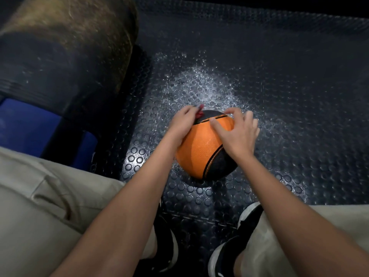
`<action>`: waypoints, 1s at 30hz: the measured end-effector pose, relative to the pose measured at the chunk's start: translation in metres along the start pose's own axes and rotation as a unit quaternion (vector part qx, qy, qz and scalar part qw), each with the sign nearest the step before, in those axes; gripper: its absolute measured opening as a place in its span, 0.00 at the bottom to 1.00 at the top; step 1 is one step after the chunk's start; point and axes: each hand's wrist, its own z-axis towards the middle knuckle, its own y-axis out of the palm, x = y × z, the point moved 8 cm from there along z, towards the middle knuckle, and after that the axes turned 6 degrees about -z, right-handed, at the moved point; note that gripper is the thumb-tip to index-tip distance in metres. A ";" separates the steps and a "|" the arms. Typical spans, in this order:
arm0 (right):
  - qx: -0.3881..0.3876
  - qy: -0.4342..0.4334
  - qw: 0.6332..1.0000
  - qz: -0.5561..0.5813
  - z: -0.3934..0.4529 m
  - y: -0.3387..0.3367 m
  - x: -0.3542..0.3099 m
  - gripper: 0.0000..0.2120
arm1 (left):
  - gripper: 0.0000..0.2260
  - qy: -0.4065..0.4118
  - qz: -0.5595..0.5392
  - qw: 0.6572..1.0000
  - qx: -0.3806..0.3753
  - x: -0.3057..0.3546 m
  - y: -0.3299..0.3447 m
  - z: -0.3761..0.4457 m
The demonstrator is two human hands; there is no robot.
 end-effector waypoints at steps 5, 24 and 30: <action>-0.002 -0.021 0.998 0.066 -0.007 0.007 0.002 0.21 | 0.15 0.072 0.135 0.988 0.014 0.017 0.006 0.004; -0.006 -0.004 0.998 0.070 -0.013 0.005 -0.007 0.19 | 0.20 0.071 0.179 0.981 -0.018 0.019 0.012 0.002; 0.007 -0.065 0.996 0.065 -0.021 0.004 -0.004 0.22 | 0.24 -0.075 -0.052 0.995 -0.049 -0.047 -0.011 -0.004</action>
